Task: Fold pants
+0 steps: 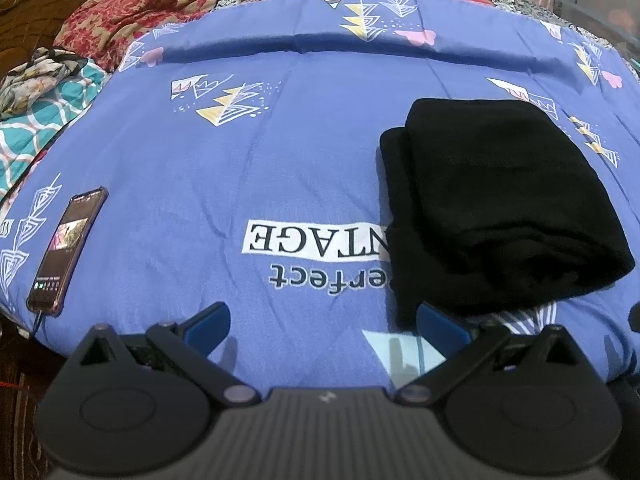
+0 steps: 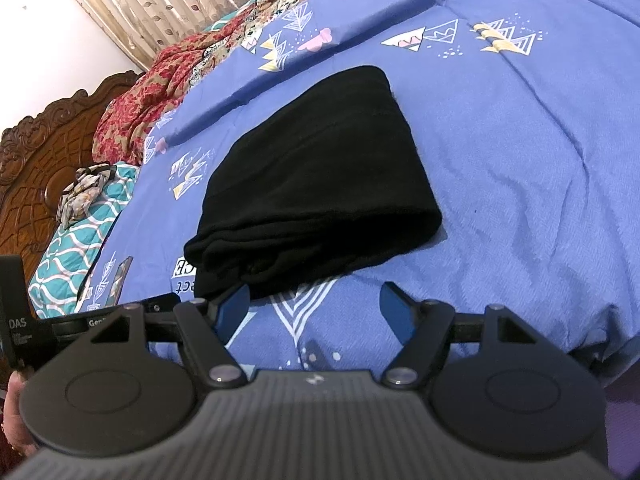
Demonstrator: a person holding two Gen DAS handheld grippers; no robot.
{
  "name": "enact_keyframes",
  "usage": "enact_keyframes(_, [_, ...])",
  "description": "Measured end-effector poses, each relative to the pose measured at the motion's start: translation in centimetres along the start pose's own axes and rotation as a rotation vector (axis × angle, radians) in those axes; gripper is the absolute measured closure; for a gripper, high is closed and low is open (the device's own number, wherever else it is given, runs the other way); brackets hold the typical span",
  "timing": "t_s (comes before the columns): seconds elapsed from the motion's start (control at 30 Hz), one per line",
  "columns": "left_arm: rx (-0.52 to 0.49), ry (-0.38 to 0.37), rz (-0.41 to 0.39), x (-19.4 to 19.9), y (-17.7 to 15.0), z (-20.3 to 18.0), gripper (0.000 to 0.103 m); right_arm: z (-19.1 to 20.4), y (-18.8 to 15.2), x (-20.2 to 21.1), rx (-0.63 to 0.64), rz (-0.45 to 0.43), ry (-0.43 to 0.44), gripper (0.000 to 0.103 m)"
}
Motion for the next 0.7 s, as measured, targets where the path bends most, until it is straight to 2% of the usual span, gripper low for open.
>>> enact_keyframes(0.27, [-0.014, 0.003, 0.003, -0.5, 0.6, -0.3, 0.000, -1.2, 0.9, 0.6, 0.016, -0.045, -0.045, 0.029])
enact_keyframes(0.7, [-0.005, 0.007, 0.011, -1.5, 1.6, -0.6, 0.000, -2.9, 1.9, 0.6, -0.011, -0.059, -0.078, 0.029])
Point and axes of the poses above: each gripper's, at about its wrist camera, not at the fingertips, and x roughly against the way its jaws point, z to its left, y to its top, the point moved 6 cm from there along -x, roughly the way its jaws point, and after that the axes turned 14 degrees about x, right-handed, at the moved point
